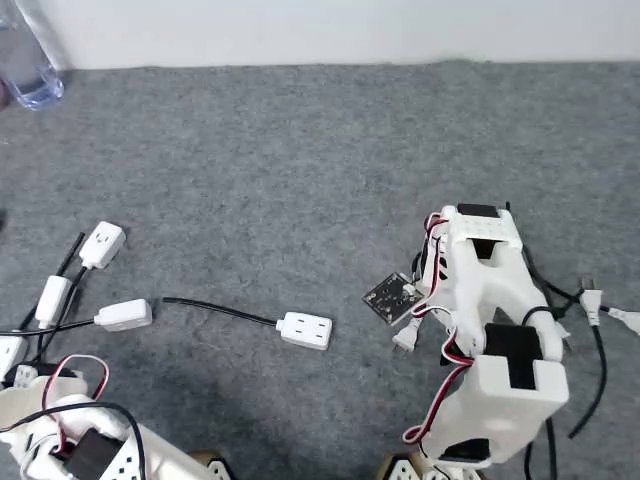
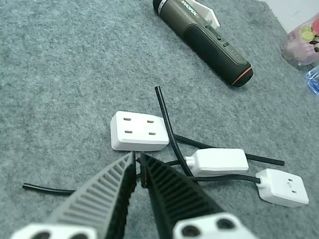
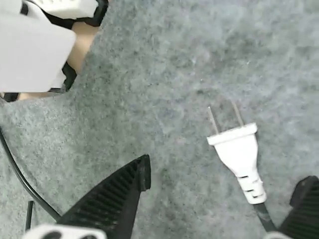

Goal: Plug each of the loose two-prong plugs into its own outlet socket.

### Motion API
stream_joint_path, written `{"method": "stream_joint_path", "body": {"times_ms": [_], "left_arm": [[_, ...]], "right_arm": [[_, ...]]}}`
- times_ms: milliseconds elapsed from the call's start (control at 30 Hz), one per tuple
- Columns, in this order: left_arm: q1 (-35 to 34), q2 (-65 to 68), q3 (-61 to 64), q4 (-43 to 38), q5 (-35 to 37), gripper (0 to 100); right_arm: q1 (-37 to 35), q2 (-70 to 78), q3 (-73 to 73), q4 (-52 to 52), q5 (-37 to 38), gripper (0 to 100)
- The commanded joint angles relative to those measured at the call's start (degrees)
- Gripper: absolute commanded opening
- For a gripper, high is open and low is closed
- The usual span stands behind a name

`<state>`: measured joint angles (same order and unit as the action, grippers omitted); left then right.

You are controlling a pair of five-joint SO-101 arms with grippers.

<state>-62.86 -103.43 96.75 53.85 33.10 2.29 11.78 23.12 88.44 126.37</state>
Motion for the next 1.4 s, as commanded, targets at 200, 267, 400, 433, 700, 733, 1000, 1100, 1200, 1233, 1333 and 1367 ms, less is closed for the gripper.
{"method": "stream_joint_path", "body": {"times_ms": [200,267,400,433,700,733,1000,1100,1200,1233,1333,1367], "left_arm": [[0.4,-0.7,-0.3,0.3,-0.5,1],[0.4,-0.7,-0.3,0.3,-0.5,1],[0.4,-0.7,-0.3,0.3,-0.5,1],[0.4,-0.7,-0.3,0.3,-0.5,1],[0.4,-0.7,-0.3,0.8,-0.5,1],[0.4,-0.7,-0.3,1.1,-0.5,1],[0.4,-0.7,-0.3,1.3,-0.5,1],[0.4,-0.7,-0.3,1.3,-0.5,1],[0.4,-0.7,-0.3,1.4,-0.5,1],[0.4,-0.7,-0.3,1.4,-0.5,1],[0.4,-0.7,-0.3,1.4,-0.5,1],[0.4,-0.7,-0.3,1.4,-0.5,1]], "right_arm": [[-0.7,-0.6,0.4,-0.4,0.4,20.8],[-0.7,-0.6,0.4,-0.4,0.4,15.1],[-1.2,-0.5,0.4,-0.9,0.4,12.9],[-1.4,-0.5,0.4,-1.1,0.1,13.6],[-1.6,-0.2,0.4,-6.6,-5.5,17.1],[-1.6,-0.2,0.4,-6.6,-5.5,17.1],[-5.3,-0.5,0.4,-8.9,-9.3,0.8],[-8.6,-0.1,0.4,-12.6,-18.2,0.9],[-12.4,-0.6,0.4,-14.6,-26.9,0.9],[-13.5,-0.7,0.3,-14.9,-29.5,0.9],[-15.6,-0.6,-2.2,-14.9,-36.8,0.9],[-15.8,-0.6,-3.1,-15.0,-39.6,0.9]]}}
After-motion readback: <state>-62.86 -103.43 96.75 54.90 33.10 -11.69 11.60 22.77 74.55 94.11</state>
